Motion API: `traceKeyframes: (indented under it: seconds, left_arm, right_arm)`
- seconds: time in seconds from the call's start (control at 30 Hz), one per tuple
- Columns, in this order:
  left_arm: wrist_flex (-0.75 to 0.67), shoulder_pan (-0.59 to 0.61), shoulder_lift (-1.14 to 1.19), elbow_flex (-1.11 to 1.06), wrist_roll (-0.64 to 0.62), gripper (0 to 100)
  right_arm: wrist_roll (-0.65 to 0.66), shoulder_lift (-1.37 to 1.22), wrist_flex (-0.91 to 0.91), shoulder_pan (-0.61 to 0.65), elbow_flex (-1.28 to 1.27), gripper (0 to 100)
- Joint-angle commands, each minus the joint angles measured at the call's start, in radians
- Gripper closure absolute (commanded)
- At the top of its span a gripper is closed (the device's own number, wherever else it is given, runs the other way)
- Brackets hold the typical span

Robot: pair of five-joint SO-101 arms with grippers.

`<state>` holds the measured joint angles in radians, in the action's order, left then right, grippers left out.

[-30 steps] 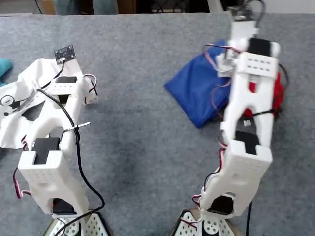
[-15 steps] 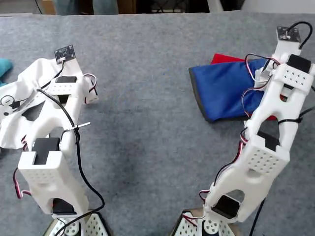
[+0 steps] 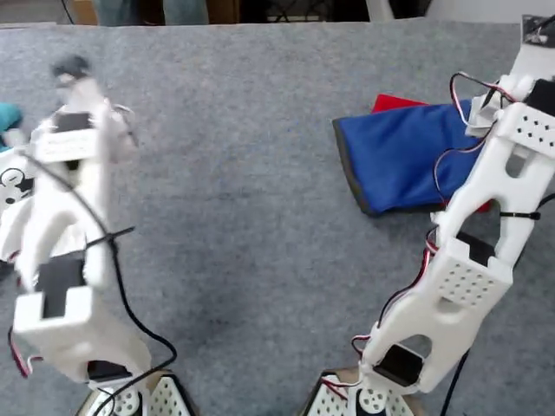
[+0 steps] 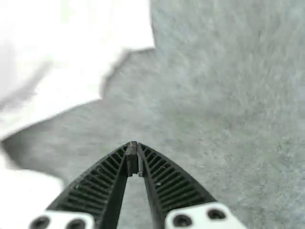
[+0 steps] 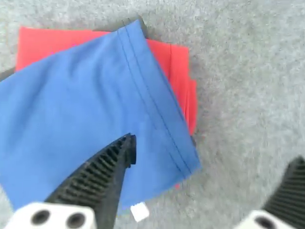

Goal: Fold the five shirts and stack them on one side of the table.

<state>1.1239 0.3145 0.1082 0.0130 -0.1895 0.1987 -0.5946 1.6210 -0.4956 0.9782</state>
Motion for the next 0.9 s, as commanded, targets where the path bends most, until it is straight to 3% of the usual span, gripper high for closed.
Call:
traceKeyframes:
  seconds: [0.0, 0.1, 0.2, 0.37, 0.47, 0.57, 0.7, 0.87]
  left_arm:
    - [0.135, 0.180, -0.084, 0.091, 0.078, 90]
    - [0.184, 0.343, -0.068, 0.062, 0.084, 79]
    - [0.084, 0.455, 0.000, -0.013, 0.091, 76]
    - [-0.155, 0.469, 0.198, -0.110, 0.094, 77]
    - [-0.201, 0.467, 0.307, -0.097, 0.094, 85]
    - [-0.129, 0.473, 0.322, -0.024, 0.094, 98]
    - [0.103, 0.395, 0.278, 0.027, 0.104, 97]
    - [0.275, 0.148, 0.124, -0.053, 0.213, 97]
  right_arm:
    - [-0.006, 0.008, 0.130, 0.008, 0.140, 60.5]
    - [-0.006, 0.013, 0.144, 0.021, 0.153, 66.1]
    - [-0.038, 0.013, 0.144, 0.048, 0.150, 69.0]
    - [-0.118, 0.015, 0.144, 0.129, 0.150, 69.4]
    - [-0.146, 0.015, 0.146, 0.176, 0.153, 69.4]
    - [-0.166, 0.025, 0.146, 0.201, 0.150, 69.4]
    - [-0.184, 0.065, 0.146, 0.212, 0.148, 69.4]
    - [-0.187, 0.093, 0.146, 0.235, 0.150, 69.4]
